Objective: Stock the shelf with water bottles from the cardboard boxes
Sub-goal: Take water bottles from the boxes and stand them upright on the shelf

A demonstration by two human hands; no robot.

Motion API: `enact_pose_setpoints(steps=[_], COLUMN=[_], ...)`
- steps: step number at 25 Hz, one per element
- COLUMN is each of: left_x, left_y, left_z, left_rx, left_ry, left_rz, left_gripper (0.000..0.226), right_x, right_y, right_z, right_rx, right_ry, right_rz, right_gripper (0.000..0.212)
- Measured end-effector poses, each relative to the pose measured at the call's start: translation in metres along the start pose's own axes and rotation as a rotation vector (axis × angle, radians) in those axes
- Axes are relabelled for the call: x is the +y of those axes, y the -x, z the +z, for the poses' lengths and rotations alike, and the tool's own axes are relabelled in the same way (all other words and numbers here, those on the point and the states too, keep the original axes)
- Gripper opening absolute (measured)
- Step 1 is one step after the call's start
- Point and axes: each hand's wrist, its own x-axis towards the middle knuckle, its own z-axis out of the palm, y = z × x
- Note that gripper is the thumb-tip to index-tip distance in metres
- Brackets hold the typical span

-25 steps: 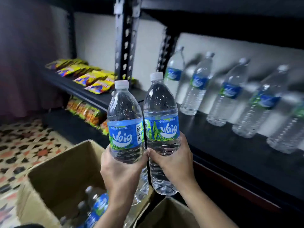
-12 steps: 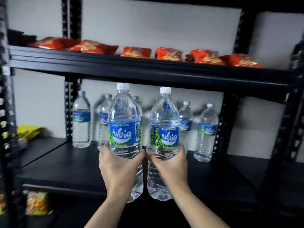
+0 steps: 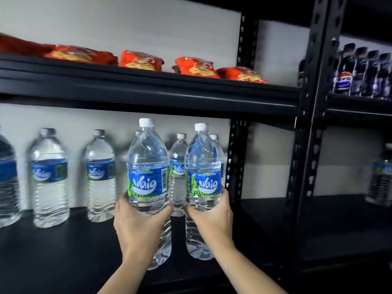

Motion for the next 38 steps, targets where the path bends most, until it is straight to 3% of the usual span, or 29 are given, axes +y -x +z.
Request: enact_pose_setpoints(steps=[5,9,14,22,27,32,38], left_x=[-0.008,-0.013,-0.015,-0.018,-0.026,-0.029,-0.032], left_y=[-0.007,-0.014,-0.013,-0.013,-0.016,-0.016,-0.016], left_z=[0.030,0.041,0.054,0.067,0.069,0.071,0.071], left_rx=[-0.055,-0.059,-0.049,-0.079,-0.081,-0.075,-0.076], left_ry=[0.023,0.047,0.059,0.075,0.084,0.106,0.085], left_rz=[-0.007,-0.009,-0.024,0.010,0.010,-0.011,-0.009], left_gripper=[0.091,0.086,0.088,0.092,0.088,0.085,0.089], right_x=[0.019,0.050,0.082,0.102,0.109,0.114,0.114], right_y=[-0.046,-0.067,-0.063,-0.071,-0.085,-0.092,-0.100], right_z=[-0.002,-0.007,-0.009,0.010,0.026,0.029,0.029], right_rx=[0.055,0.088,0.115,0.064,0.066,0.066,0.047], right_ry=[0.002,0.004,0.014,-0.057,-0.085,-0.101,-0.091], right_rz=[-0.036,-0.020,0.060,0.159,0.194,0.174,0.154], right_gripper=[0.079,0.081,0.110,0.076,0.085,0.073,0.075])
